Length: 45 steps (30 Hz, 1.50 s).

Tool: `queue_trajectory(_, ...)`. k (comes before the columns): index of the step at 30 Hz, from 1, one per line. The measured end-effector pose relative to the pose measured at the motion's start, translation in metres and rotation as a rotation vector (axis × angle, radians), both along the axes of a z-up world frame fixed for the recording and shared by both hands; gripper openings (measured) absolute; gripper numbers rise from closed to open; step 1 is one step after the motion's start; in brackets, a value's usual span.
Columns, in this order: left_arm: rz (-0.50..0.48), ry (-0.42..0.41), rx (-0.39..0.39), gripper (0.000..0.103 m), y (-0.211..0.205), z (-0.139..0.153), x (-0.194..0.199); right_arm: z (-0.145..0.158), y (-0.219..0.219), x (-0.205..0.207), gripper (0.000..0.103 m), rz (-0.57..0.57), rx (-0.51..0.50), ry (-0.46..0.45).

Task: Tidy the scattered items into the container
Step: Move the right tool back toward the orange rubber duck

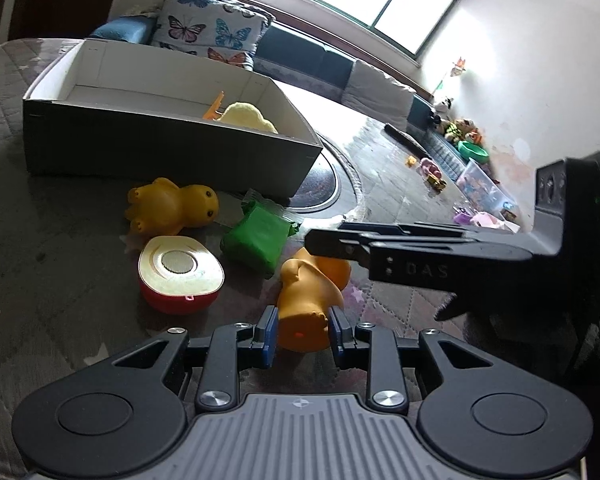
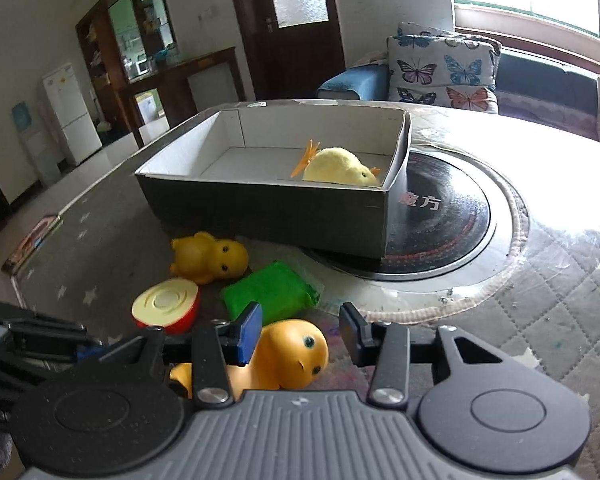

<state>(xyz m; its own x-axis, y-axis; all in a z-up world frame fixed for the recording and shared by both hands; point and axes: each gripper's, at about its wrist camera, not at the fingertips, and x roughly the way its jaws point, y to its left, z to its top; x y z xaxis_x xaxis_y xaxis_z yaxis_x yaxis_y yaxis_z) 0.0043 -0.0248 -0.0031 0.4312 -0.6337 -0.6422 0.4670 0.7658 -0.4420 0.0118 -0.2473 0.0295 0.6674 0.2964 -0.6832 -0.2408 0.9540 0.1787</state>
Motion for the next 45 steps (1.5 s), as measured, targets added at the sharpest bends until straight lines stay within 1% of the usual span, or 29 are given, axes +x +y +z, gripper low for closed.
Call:
queue_trajectory(5,-0.044,0.020,0.003,0.032,0.002,0.000,0.005,-0.007,0.002,0.010,0.043,-0.050,-0.027,0.033)
queue_trajectory(9,-0.079,0.045,0.020,0.032,0.001,-0.001,0.011,-0.006,0.001,0.009,0.043,-0.057,-0.037,0.050)
queue_trajectory(12,-0.086,0.057,0.036,0.032,0.001,0.001,0.015,-0.005,-0.002,0.006,0.043,-0.064,-0.044,0.060)
queue_trajectory(15,-0.070,0.062,0.050,0.032,0.003,0.002,0.017,-0.003,-0.005,0.000,0.043,-0.067,-0.060,0.068)
queue_trajectory(18,-0.032,0.065,0.059,0.032,0.005,0.003,0.016,-0.002,-0.007,-0.008,0.043,-0.051,-0.076,0.076)
queue_trajectory(22,0.001,0.041,0.077,0.032,0.002,0.003,0.014,-0.001,-0.013,-0.020,0.043,-0.009,-0.093,0.059)
queue_trajectory(23,0.010,0.040,0.078,0.030,0.001,0.002,0.013,0.000,-0.014,-0.022,0.043,-0.001,-0.095,0.052)
queue_trajectory(27,0.035,0.023,0.081,0.030,-0.001,0.000,0.008,-0.001,-0.020,-0.029,0.043,0.012,-0.092,0.039)
queue_trajectory(32,0.039,-0.002,0.063,0.030,-0.001,0.004,0.004,-0.001,-0.022,-0.038,0.043,0.001,-0.101,0.024)
queue_trajectory(35,0.017,-0.021,0.049,0.030,-0.002,0.006,0.002,0.001,-0.025,-0.045,0.044,-0.027,-0.098,0.014)
queue_trajectory(38,-0.004,-0.024,0.038,0.031,-0.002,0.005,0.004,0.008,-0.024,-0.054,0.050,-0.039,-0.106,-0.004)
queue_trajectory(41,-0.012,-0.024,0.020,0.031,0.000,0.004,0.008,0.014,-0.018,-0.064,0.056,-0.021,-0.116,-0.019)
queue_trajectory(42,-0.016,-0.024,0.008,0.031,0.001,0.003,0.009,0.015,-0.015,-0.066,0.063,-0.015,-0.118,-0.022)
queue_trajectory(43,-0.020,-0.024,-0.002,0.031,0.002,0.003,0.010,0.015,-0.011,-0.069,0.067,-0.005,-0.119,-0.023)
queue_trajectory(45,-0.026,-0.019,-0.015,0.031,0.003,0.000,0.014,0.014,-0.002,-0.073,0.069,0.019,-0.131,-0.022)
